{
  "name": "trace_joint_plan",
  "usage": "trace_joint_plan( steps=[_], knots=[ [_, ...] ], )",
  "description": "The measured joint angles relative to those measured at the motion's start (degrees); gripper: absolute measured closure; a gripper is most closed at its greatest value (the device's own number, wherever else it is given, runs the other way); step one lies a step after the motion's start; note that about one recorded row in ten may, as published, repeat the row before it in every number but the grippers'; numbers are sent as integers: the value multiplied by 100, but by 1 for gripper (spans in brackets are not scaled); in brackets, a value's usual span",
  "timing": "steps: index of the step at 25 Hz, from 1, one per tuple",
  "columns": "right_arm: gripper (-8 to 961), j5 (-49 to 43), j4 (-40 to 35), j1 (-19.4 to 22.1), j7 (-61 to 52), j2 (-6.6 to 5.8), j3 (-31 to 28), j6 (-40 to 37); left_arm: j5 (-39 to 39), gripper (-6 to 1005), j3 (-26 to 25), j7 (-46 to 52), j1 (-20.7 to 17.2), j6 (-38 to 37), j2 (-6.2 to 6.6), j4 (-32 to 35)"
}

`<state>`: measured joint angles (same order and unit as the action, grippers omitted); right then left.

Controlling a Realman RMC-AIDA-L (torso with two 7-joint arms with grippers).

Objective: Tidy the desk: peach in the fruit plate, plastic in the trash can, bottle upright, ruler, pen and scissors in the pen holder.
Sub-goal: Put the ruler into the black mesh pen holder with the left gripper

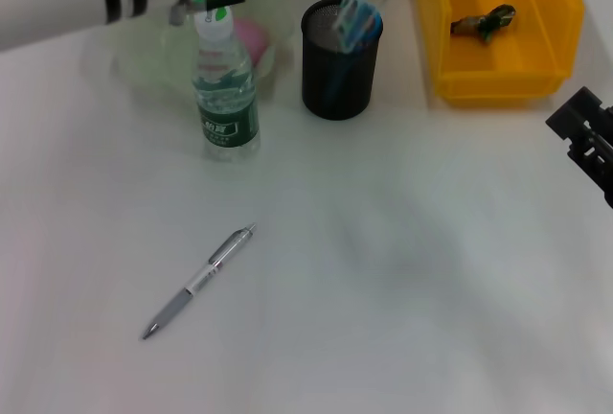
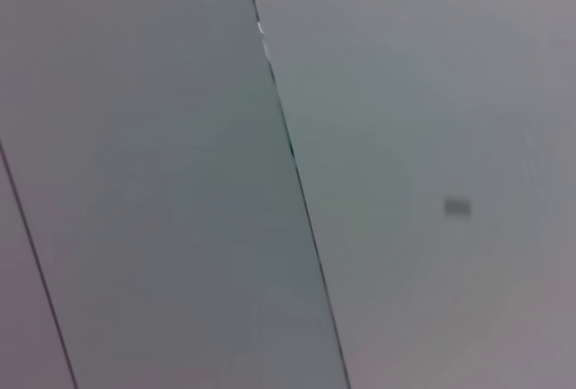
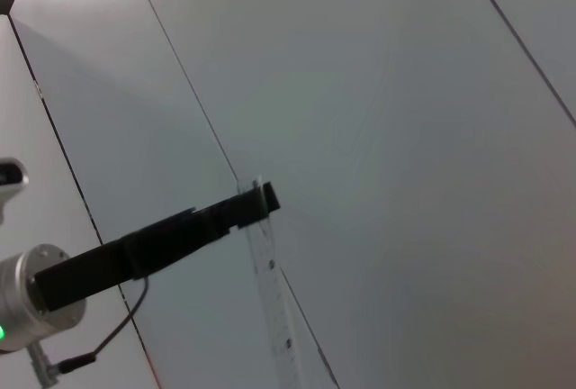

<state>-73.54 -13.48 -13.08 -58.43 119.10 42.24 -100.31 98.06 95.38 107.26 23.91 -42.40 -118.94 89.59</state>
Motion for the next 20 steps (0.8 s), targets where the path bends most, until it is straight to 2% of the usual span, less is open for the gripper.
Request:
trace_joint_plan(
  steps=[4, 6, 8, 9, 11, 12, 13, 16, 17, 18, 20],
  knots=[
    [393, -3, 90, 2, 1, 4, 13, 0, -1172, 592, 175, -818, 80, 492, -10, -634],
    [393, -7, 140, -9, 2, 7, 19, 0, -1752, 590, 211, -1282, 161, 608, -13, -981],
    [393, -12, 179, -24, 3, 8, 28, 3, -2780, 588, 221, -2042, 302, 688, -19, -1518],
    [393, -12, 179, -24, 3, 8, 28, 3, -2780, 588, 221, -2042, 302, 688, -19, -1518],
    [393, -12, 204, -32, 1, 8, 33, 4, -3648, 586, 231, -2713, 408, 677, -20, -1926],
    [393, -12, 240, -40, -9, 8, 34, 4, -4635, 585, 259, -3553, 513, 571, -22, -2381],
    [393, -12, 240, -40, -9, 8, 34, 4, -4635, 585, 259, -3553, 513, 571, -22, -2381],
    [393, -24, 293, -49, -21, 8, 33, 4, -5788, 582, 302, -4628, 622, 265, -23, -2958],
    [393, -28, 335, -52, -22, 8, 32, 4, -6583, 582, 336, -5360, 724, -118, -23, -3423],
    [393, -28, 335, -52, -22, 8, 32, 4, -6583, 581, 336, -5360, 724, -118, -23, -3423],
    [392, -29, 387, -53, -24, 8, 31, 1, -7168, 579, 399, -5950, 820, -409, -24, -3865]
  ],
)
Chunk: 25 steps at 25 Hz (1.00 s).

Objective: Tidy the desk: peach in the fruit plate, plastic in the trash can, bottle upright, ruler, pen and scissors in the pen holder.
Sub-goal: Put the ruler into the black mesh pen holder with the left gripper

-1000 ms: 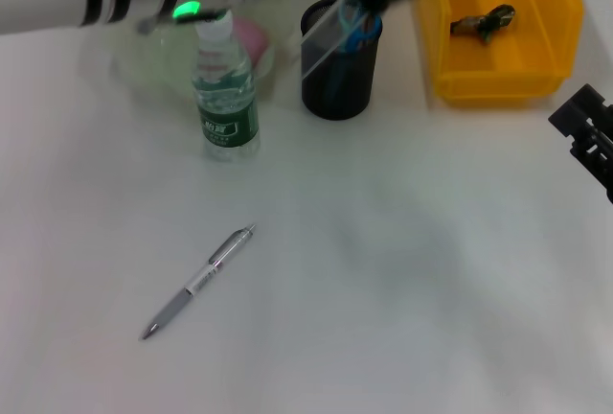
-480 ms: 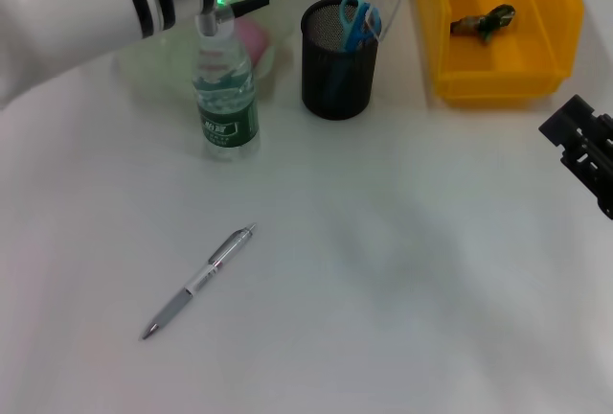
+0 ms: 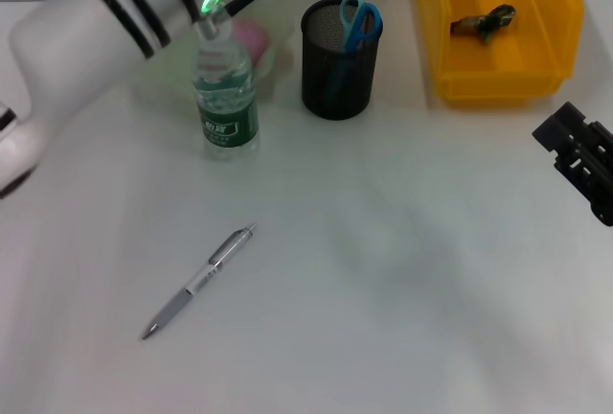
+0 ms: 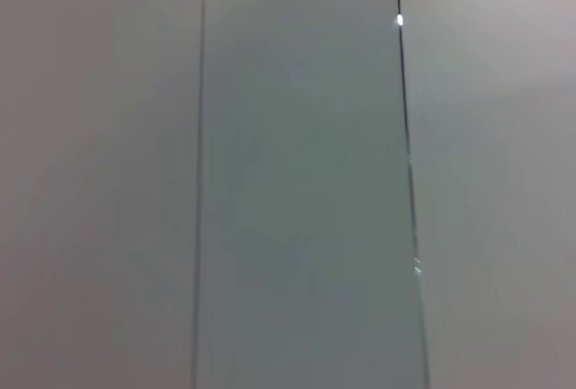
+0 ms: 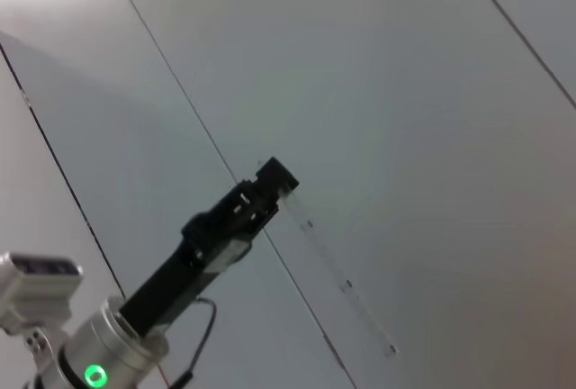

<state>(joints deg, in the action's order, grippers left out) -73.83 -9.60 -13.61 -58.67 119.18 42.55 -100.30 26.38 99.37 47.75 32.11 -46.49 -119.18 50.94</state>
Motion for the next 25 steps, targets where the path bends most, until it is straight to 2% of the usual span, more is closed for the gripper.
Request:
trace_joint_plan(
  steps=[2, 7, 9, 20, 25],
  knots=[
    [391, 0, 55, 0, -14, 0, -1, -13, -677, 578, 144, -741, 152, -198, 0, -554],
    [392, 0, 134, -5, -24, 4, -2, -4, -959, 574, 215, -1069, 322, -218, 0, -963],
    [393, 0, 162, -21, -26, 5, -2, -3, -1023, 573, 263, -1129, 497, -230, -1, -1245],
    [391, 0, 179, -105, -22, -10, -1, 20, -1169, 564, 389, -1332, 659, -237, 0, -1493],
    [392, -58, 185, -104, -24, -9, -1, 21, -1710, 560, 590, -1656, 766, -232, 0, -1736]
  ],
)
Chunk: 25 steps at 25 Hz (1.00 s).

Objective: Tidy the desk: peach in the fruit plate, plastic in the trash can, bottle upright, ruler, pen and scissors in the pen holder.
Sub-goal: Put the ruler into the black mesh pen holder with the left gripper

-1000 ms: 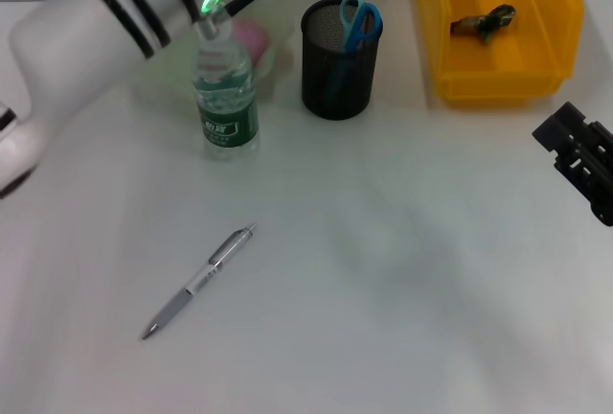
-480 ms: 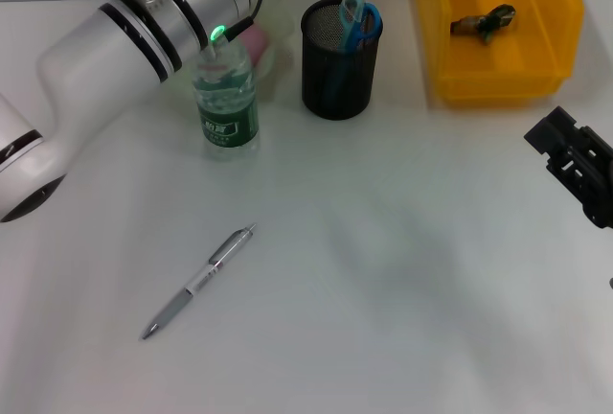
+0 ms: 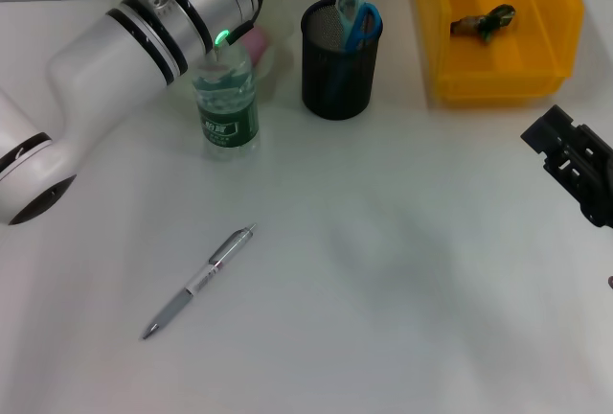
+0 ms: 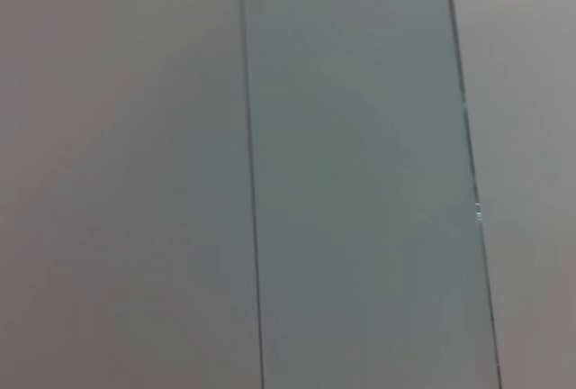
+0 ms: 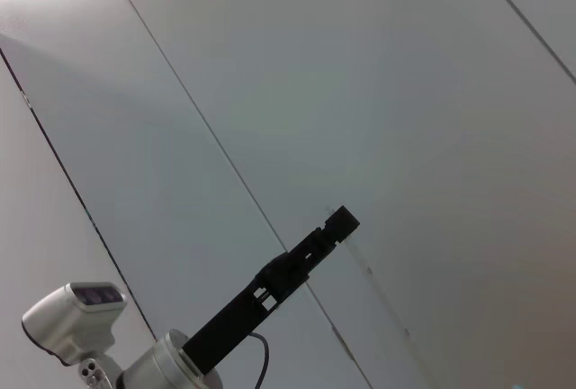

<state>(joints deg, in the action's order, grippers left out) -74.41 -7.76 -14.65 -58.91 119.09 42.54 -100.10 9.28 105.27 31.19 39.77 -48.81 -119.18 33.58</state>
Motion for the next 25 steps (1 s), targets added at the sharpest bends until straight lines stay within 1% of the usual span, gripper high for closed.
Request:
trace_joint_plan(
  steps=[10, 25],
  knots=[
    [391, -13, 28, 24, -6, 0, 0, 0, -67, 553, 139, -49, 116, 33, 0, -311],
    [392, -74, 29, 16, -15, 0, 0, 13, -76, 541, 214, -56, 135, 31, 0, -313]
  ],
)
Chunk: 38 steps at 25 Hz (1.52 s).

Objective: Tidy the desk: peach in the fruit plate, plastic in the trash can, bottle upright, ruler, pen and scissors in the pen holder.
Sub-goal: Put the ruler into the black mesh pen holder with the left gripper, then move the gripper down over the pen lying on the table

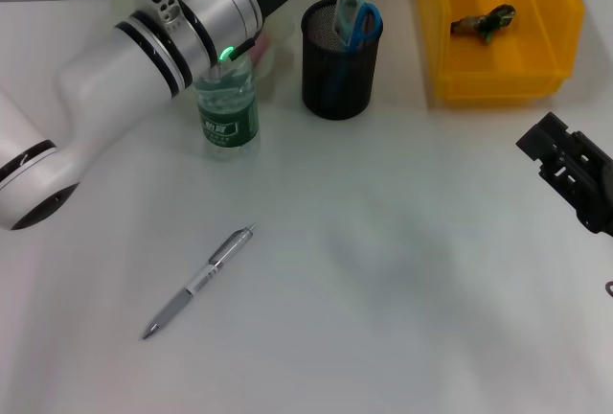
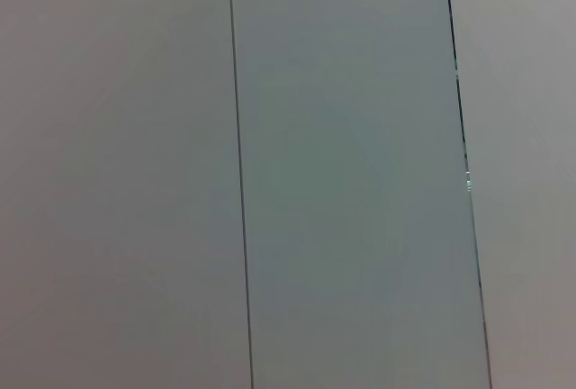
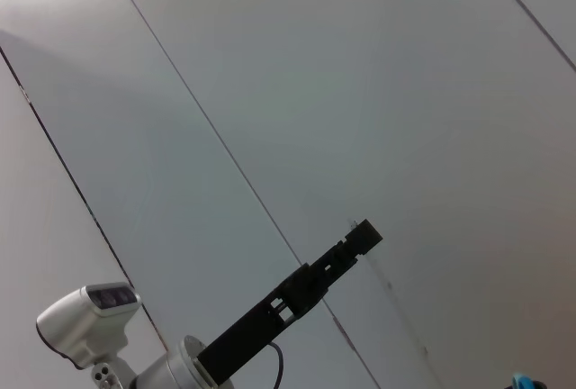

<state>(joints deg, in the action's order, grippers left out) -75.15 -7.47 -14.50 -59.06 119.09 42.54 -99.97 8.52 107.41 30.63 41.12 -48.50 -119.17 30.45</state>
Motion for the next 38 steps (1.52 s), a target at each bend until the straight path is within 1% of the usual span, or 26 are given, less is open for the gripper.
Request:
trace_joint_plan(
  steps=[9, 24, 28, 29, 30, 31, 33, 34, 35, 36, 37, 38],
  knots=[
    [393, 0, 0, 0, 0, 0, 0, 5, 0, 534, 1, -40, 44, 15, 0, 6],
    [392, 0, 0, -20, 0, 0, 0, 5, 10, 523, 8, -41, 147, 282, 0, 14],
    [392, 0, 0, -13, 0, 0, 0, 8, 3, 442, 8, -41, 95, 217, 0, 64],
    [392, 0, 0, -12, 0, 0, 0, 11, 2, 443, 8, -41, 83, 196, 0, 72],
    [392, 0, -1, -11, 0, 0, 1, 16, 4, 443, 8, -40, 2, 88, 0, 144],
    [392, 0, -1, -11, 0, 0, 1, 16, 4, 444, 8, -40, 2, 88, 0, 144],
    [393, 0, -16, -6, 0, -2, 0, 19, 45, 445, 20, -19, -162, -33, 5, 326],
    [393, 0, -16, -6, 0, -2, 0, 19, 45, 446, 20, -19, -162, -33, 5, 326],
    [393, 0, -26, 3, 0, -7, -1, 18, 140, 446, 59, 29, -379, -93, 24, 607],
    [393, 0, -26, 3, 0, -7, -1, 18, 140, 447, 59, 29, -379, -93, 24, 607],
    [393, 0, -31, 10, 0, -9, -4, 12, 716, 448, 76, 296, -959, -111, 76, 1357],
    [393, 0, -35, 16, 0, -12, -12, 5, 871, 448, 54, 402, -1080, -112, 85, 1507]
  ],
)
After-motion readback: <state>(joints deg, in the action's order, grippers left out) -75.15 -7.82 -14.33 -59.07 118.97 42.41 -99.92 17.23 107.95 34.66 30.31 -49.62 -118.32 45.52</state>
